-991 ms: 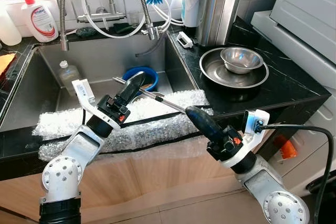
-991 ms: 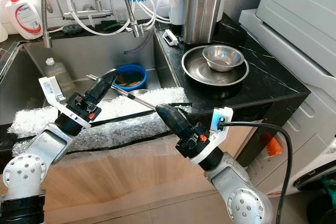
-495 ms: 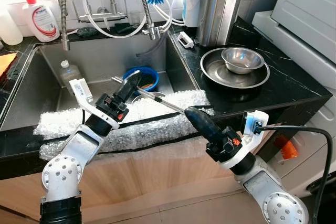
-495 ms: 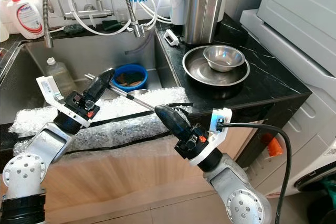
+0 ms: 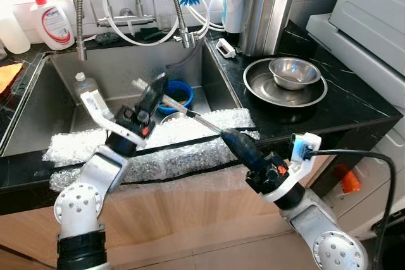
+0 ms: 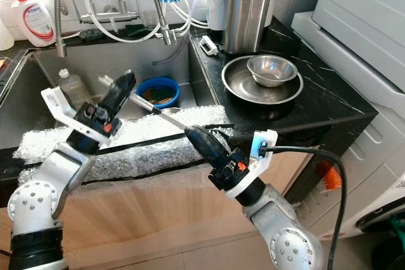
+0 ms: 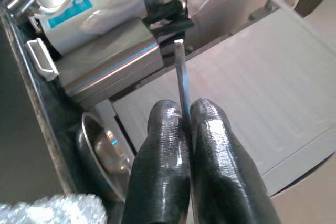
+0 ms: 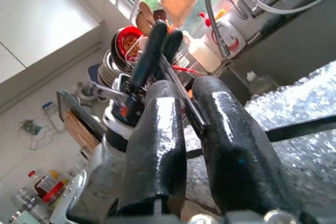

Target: Kitchen organization

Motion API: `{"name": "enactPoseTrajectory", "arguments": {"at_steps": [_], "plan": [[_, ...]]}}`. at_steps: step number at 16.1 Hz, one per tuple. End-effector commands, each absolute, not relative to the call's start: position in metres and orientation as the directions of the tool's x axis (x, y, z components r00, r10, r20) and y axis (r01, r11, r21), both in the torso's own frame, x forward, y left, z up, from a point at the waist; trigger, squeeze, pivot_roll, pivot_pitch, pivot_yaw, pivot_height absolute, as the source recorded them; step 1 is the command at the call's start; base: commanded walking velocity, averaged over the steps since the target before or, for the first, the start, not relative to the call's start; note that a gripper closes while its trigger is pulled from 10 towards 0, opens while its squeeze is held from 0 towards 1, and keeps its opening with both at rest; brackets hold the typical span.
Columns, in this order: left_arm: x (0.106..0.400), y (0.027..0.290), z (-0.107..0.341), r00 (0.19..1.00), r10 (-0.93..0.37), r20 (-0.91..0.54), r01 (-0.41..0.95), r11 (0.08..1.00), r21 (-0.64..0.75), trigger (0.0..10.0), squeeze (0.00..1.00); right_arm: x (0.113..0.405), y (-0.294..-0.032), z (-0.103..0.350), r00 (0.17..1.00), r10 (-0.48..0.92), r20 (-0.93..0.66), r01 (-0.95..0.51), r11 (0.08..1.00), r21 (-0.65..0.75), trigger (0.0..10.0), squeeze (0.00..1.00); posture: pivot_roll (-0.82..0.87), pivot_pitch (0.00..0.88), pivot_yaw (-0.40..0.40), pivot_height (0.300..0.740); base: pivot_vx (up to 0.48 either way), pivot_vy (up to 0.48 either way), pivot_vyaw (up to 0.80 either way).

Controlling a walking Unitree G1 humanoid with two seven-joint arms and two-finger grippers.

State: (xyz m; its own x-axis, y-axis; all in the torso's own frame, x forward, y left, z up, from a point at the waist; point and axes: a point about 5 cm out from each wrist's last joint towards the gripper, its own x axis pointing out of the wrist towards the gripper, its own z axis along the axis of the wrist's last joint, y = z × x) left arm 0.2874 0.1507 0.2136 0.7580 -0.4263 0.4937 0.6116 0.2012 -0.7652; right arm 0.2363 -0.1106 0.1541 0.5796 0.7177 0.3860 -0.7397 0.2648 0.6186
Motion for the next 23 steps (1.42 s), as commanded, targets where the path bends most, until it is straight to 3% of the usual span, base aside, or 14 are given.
{"name": "enactPoseTrajectory", "arguments": {"at_steps": [1,7,8,13,15,16,17,18,20,23], "plan": [[0.29,0.166,0.212,0.805,-0.353,0.476,0.57,0.24,-0.786,0.0,0.0,0.237,-0.11,0.161,0.561,0.719,0.41,-0.762,0.254,0.595,10.0,1.0,-0.09,0.0,0.04,0.74,0.0,0.0,0.0],[0.293,0.176,0.218,0.83,-0.259,0.494,0.545,0.189,-0.817,0.0,0.0,0.239,-0.111,0.16,0.575,0.713,0.402,-0.756,0.275,0.594,10.0,1.0,-0.09,0.0,0.037,0.74,0.0,0.0,0.0],[0.295,0.184,0.22,0.841,-0.2,0.502,0.534,0.161,-0.83,0.0,0.0,0.24,-0.112,0.159,0.584,0.71,0.392,-0.751,0.291,0.592,10.0,0.0,-0.09,0.0,0.037,0.74,0.0,0.0,0.0],[0.301,0.209,0.224,0.861,0.012,0.508,0.507,0.047,-0.861,0.0,0.0,0.24,-0.111,0.157,0.588,0.713,0.382,-0.747,0.296,0.595,10.0,0.0,-0.09,0.0,0.035,0.74,0.0,0.0,0.0],[0.305,0.225,0.228,0.874,0.127,0.47,0.458,0.109,-0.882,0.0,0.0,0.24,-0.11,0.156,0.592,0.712,0.378,-0.744,0.303,0.595,10.0,0.0,-0.09,0.0,0.035,0.74,0.0,0.0,0.0],[0.308,0.232,0.233,0.883,0.171,0.438,0.392,0.245,-0.887,0.0,0.0,0.24,-0.111,0.157,0.596,0.711,0.374,-0.744,0.314,0.589,10.0,0.0,-0.09,0.0,0.033,0.74,0.0,0.0,0.0],[0.311,0.236,0.237,0.895,0.184,0.407,0.303,0.42,-0.856,5.6,0.0,0.242,-0.111,0.158,0.61,0.703,0.365,-0.741,0.342,0.578,10.0,0.0,-0.09,0.0,0.033,0.74,0.0,0.0,0.0],[0.312,0.238,0.239,0.895,0.192,0.403,0.254,0.521,-0.815,10.0,0.0,0.244,-0.11,0.16,0.618,0.7,0.359,-0.741,0.366,0.563,10.0,0.0,-0.09,0.0,0.033,0.74,0.0,0.0,0.0],[0.313,0.242,0.241,0.892,0.217,0.397,0.164,0.664,-0.73,10.0,0.0,0.248,-0.106,0.166,0.631,0.698,0.339,-0.747,0.429,0.507,10.0,0.0,-0.09,0.0,0.036,0.74,0.0,0.0,0.0],[0.315,0.244,0.237,0.873,0.267,0.407,0.04,0.794,-0.607,10.0,0.0,0.25,-0.096,0.183,0.641,0.682,0.353,-0.759,0.495,0.422,10.0,0.0,-0.1,0.0,0.039,0.74,0.0,0.0,0.0]]}}
